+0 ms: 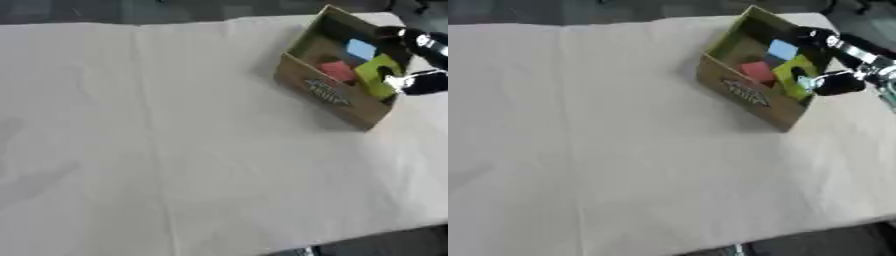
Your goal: Pick up the objects with one hand, pass them to the other hand, and then place them into the box on the other side of the table.
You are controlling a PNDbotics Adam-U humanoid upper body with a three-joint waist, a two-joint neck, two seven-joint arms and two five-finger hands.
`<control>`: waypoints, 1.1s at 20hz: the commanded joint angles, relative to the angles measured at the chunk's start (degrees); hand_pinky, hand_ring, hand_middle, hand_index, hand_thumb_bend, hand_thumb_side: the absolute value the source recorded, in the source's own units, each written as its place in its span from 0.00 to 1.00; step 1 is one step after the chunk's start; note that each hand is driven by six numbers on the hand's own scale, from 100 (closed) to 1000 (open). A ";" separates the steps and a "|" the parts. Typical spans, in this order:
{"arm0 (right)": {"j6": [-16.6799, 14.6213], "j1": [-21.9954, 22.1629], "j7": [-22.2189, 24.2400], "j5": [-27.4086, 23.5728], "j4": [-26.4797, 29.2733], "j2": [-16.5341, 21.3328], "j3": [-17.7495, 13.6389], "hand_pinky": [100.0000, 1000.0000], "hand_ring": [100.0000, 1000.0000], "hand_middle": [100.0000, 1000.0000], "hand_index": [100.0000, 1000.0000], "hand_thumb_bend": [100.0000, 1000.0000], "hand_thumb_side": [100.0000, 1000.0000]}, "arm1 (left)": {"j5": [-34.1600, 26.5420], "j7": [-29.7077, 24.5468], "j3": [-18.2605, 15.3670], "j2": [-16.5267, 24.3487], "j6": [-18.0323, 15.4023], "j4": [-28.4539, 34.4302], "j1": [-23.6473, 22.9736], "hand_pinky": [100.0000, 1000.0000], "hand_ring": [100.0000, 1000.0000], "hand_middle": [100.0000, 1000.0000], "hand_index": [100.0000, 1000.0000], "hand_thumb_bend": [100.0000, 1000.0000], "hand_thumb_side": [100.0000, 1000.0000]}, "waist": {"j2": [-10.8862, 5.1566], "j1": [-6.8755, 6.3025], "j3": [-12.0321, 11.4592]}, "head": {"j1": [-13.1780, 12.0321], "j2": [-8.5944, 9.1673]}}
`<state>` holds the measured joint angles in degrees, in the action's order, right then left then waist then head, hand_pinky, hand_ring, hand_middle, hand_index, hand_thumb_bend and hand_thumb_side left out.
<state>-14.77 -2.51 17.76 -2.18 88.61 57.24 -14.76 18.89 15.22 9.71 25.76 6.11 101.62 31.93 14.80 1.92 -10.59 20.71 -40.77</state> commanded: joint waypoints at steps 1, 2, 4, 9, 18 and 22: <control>1.56 -0.57 -1.62 -0.23 -0.03 2.87 -0.49 1.00 0.95 0.99 1.00 0.00 0.15 | 0.30 0.15 -0.33 0.48 -0.03 0.73 1.02 0.69 0.70 0.64 0.76 1.00 0.66 | -0.24 -0.27 0.03 | -0.14 0.01; 2.13 -0.64 -2.16 -0.52 0.03 2.87 -0.47 1.00 0.95 0.98 1.00 0.00 0.13 | 0.32 0.15 -0.31 0.45 -0.03 0.75 1.03 0.69 0.70 0.64 0.76 1.00 0.66 | -0.25 -0.26 0.03 | -0.12 0.00; 2.87 -0.74 -2.84 -1.07 0.33 2.90 -0.50 1.00 0.95 0.98 1.00 0.00 0.11 | 0.35 0.18 -0.29 0.41 -0.02 0.78 1.05 0.69 0.70 0.64 0.76 1.00 0.66 | -0.25 -0.27 0.03 | -0.16 0.04; 3.97 -1.09 -3.78 -4.85 2.75 2.67 -2.12 1.00 0.94 0.97 1.00 0.00 0.01 | 0.30 0.56 -0.49 0.49 0.09 0.88 0.94 0.69 0.70 0.63 0.76 1.00 0.66 | -0.34 -0.33 0.13 | -0.48 -0.03; 5.68 1.05 -16.29 -22.79 19.15 -0.43 -9.67 1.00 0.91 0.89 0.95 0.00 0.40 | -0.38 3.48 -2.06 0.44 0.68 1.12 0.41 0.69 0.69 0.63 0.76 0.91 0.67 | -0.57 -0.55 0.76 | -5.52 0.21; 4.96 4.74 -19.32 -28.92 25.22 -3.58 -11.32 1.00 0.93 0.93 0.94 0.00 0.45 | -1.40 5.95 -3.35 0.05 1.11 1.43 -0.04 0.69 0.69 0.62 0.76 0.66 0.68 | -0.78 -0.74 0.83 | -9.29 0.54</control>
<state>-9.60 2.31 -0.50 -29.16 111.44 52.99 -24.63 17.85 20.32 7.40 25.25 7.15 101.86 31.39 14.80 1.92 -9.85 12.48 -40.72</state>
